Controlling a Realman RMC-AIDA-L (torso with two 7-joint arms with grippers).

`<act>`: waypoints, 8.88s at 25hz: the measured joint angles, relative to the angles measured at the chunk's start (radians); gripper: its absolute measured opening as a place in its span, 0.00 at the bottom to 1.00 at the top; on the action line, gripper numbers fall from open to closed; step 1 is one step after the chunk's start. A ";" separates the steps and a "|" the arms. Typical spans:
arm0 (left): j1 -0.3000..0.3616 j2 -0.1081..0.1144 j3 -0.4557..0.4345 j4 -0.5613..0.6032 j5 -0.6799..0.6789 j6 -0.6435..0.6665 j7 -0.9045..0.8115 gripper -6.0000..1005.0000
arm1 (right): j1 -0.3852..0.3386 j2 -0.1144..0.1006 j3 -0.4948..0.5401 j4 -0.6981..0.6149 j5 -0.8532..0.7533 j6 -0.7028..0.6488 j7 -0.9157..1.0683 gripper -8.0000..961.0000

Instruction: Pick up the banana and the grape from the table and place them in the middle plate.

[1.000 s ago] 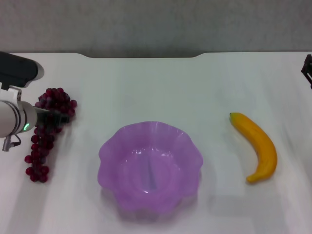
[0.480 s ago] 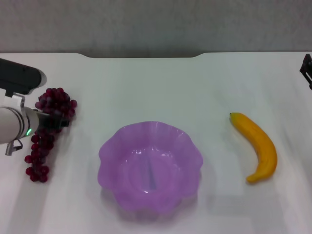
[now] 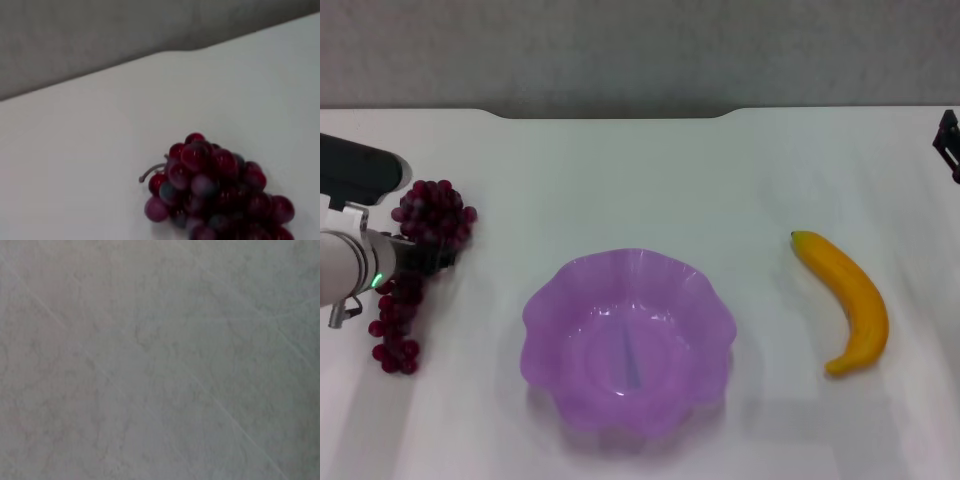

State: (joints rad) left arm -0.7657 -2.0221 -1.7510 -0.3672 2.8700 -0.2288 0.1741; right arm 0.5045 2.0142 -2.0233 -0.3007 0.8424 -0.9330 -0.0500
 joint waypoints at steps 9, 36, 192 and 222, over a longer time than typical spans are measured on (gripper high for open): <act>-0.006 -0.001 0.003 0.027 0.000 0.018 0.007 0.87 | 0.002 0.000 0.000 -0.001 0.000 0.000 0.001 0.92; 0.002 -0.009 0.016 0.025 0.000 0.004 0.021 0.78 | -0.006 0.001 -0.002 -0.002 0.000 -0.004 0.001 0.92; 0.403 -0.014 0.172 -0.890 -0.124 -0.251 0.041 0.17 | -0.034 -0.001 0.007 0.001 0.001 -0.009 -0.005 0.92; 0.554 -0.013 0.228 -1.269 -0.126 -0.391 0.069 0.17 | -0.044 -0.004 0.009 0.005 0.006 -0.010 -0.006 0.92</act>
State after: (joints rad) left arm -0.2120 -2.0352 -1.5232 -1.6359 2.7442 -0.6198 0.2433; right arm 0.4609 2.0103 -2.0144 -0.2954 0.8483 -0.9434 -0.0559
